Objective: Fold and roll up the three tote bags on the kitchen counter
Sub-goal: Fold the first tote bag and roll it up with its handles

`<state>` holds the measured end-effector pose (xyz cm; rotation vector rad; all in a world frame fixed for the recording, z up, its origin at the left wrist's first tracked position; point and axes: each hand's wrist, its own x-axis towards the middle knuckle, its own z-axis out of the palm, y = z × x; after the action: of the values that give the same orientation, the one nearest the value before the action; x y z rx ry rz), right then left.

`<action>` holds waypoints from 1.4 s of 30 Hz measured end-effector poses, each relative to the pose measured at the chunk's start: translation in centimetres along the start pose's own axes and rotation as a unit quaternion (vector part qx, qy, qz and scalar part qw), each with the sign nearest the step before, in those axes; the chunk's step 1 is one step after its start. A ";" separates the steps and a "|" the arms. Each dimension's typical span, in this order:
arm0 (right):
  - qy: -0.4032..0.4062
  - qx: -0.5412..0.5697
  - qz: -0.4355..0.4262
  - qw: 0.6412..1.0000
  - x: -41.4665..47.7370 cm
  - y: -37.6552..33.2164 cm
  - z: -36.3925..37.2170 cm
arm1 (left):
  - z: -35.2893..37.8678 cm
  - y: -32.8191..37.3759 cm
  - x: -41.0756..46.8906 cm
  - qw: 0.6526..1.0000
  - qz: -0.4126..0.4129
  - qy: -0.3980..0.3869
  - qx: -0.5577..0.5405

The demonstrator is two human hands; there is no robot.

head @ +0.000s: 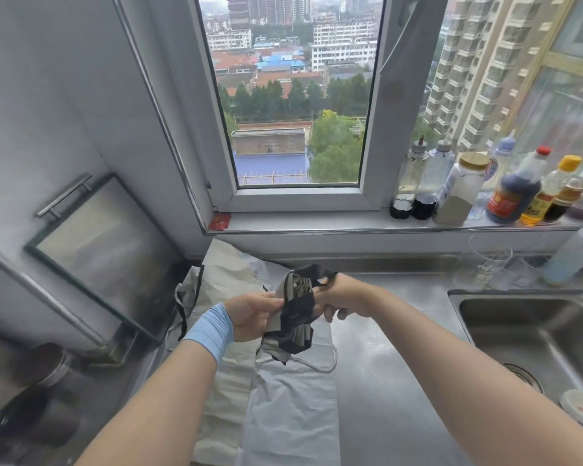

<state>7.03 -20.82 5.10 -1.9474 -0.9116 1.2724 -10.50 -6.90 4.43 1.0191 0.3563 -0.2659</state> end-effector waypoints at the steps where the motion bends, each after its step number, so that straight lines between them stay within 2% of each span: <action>1: -0.011 0.002 0.015 1.000 0.1 0.0 -0.2 | 0.0 0.0 0.2 1.000 0.001 -0.002 0.001; 5: -0.040 -0.058 0.130 0.989 -0.3 0.6 -2.2 | 0.0 0.1 1.2 1.000 -0.004 -0.007 -0.008; 8: -0.005 -0.180 0.244 0.953 -1.0 1.7 -3.4 | -0.4 0.1 1.9 1.000 -0.023 -0.011 -0.008; 10: 0.084 -0.224 0.214 0.947 -0.7 2.9 -3.4 | -0.6 -0.1 2.4 0.999 -0.036 -0.003 0.000; 11: 0.114 -0.212 0.152 0.959 -0.3 3.8 -3.3 | -0.6 -0.3 2.8 0.999 -0.040 0.000 0.003; 13: 0.130 -0.131 0.021 0.983 0.6 5.4 -3.0 | -0.2 -0.7 3.7 0.999 -0.042 0.008 -0.004; 14: 0.133 -0.050 -0.001 0.990 0.7 5.9 -2.8 | -0.1 -0.9 4.0 0.999 -0.038 0.024 -0.017; 17: 0.118 0.171 0.012 0.978 -0.4 7.8 -2.9 | 0.3 -2.4 5.6 0.991 -0.043 0.111 -0.059; 19: 0.100 0.320 0.032 0.941 -1.5 9.4 -3.2 | 0.1 -4.1 7.1 0.979 -0.061 0.185 -0.056; 21: 0.110 0.372 0.051 0.920 -1.8 11.5 -3.6 | -0.3 -6.2 8.7 0.965 -0.090 0.244 -0.038; 23: 0.162 0.352 0.073 0.919 -2.0 13.0 -3.6 | -0.3 -8.7 10.4 0.950 -0.117 0.286 -0.038; 26: 0.232 0.337 0.105 0.906 -1.4 14.3 -2.8 | 0.8 -11.2 12.0 0.941 -0.133 0.307 -0.043; 28: 0.251 0.248 0.132 0.926 -0.7 14.8 -2.1 | 1.8 -12.5 13.1 0.935 -0.124 0.326 -0.063; 30: 0.244 0.122 0.120 0.955 0.2 15.2 -0.9 | 2.0 -14.0 14.0 0.926 -0.102 0.358 -0.063; 32: 0.213 0.048 0.094 0.971 0.9 14.9 0.9 | 1.4 -15.6 14.5 0.914 -0.094 0.395 -0.024; 35: 0.181 0.082 0.091 0.976 1.8 14.9 3.6 | 1.4 -16.5 14.3 0.905 -0.092 0.414 0.043; 38: 0.155 0.046 0.088 0.983 2.6 15.2 6.1 | 1.4 -16.7 14.1 0.890 -0.069 0.441 0.095; 40: 0.168 0.050 0.082 0.981 2.6 15.0 7.2 | 0.8 -17.2 14.1 0.885 -0.060 0.455 0.082; 42: 0.196 0.036 0.070 0.977 3.0 15.1 8.0 | 0.4 -17.2 13.8 0.899 -0.073 0.426 0.065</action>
<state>3.58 -25.80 -11.18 -2.1299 -0.5315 0.9284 -4.41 -16.58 -14.42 1.2067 1.2287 0.0451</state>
